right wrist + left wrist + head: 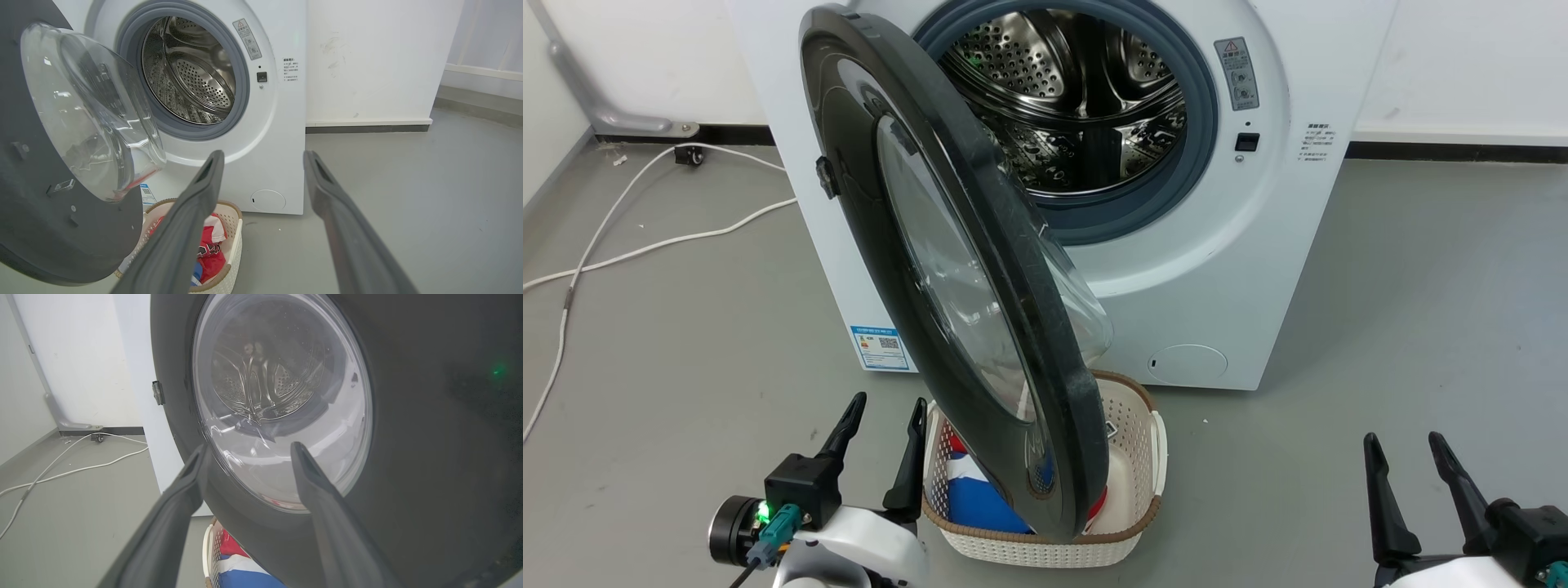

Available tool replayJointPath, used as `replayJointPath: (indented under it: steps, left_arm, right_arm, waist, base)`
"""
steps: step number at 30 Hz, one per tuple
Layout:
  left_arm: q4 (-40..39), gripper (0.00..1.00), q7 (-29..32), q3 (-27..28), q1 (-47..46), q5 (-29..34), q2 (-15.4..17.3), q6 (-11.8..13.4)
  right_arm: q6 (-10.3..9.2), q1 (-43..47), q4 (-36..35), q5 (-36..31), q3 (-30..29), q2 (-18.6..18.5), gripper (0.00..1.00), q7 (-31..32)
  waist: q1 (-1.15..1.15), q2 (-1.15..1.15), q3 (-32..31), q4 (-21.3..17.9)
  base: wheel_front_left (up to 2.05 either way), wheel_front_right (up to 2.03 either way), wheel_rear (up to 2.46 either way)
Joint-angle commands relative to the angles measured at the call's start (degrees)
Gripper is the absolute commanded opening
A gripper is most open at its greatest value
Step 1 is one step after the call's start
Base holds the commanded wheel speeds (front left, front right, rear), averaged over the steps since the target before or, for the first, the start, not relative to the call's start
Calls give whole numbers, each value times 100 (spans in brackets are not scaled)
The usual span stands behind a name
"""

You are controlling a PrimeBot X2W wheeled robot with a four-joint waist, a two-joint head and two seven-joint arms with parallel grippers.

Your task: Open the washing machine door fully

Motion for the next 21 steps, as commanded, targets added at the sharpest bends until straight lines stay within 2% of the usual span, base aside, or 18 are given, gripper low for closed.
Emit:
replayJointPath:
  steps: [1, 18, 19, 21]
  left_arm:
    - [5, 100, -13, 17, -69, 44, 15, 2]
    - [55, 100, -13, 52, -81, 55, 29, 2]
    - [60, 97, -13, 50, -81, 49, 26, 2]
    - [72, 0, -13, 49, -80, 26, 24, 2]
  right_arm:
    - [-1, 57, 35, 30, 15, 13, 100, -48]
    - [-1, 84, 43, -154, 76, 15, 100, -31]
    - [-1, 86, 41, -157, 78, 15, 100, -27]
    - [-1, 88, 46, -166, 69, 15, 100, -18]
  waist:
    - [0, 0, 11, -7]
    - [0, 0, 35, -54]
    - [0, 0, 33, -58]
    - [0, 0, 29, -68]
  base:
    - [0, 0, 0]
    - [0, 0, 0]
    - [0, 0, 0]
    - [0, 0, 0]
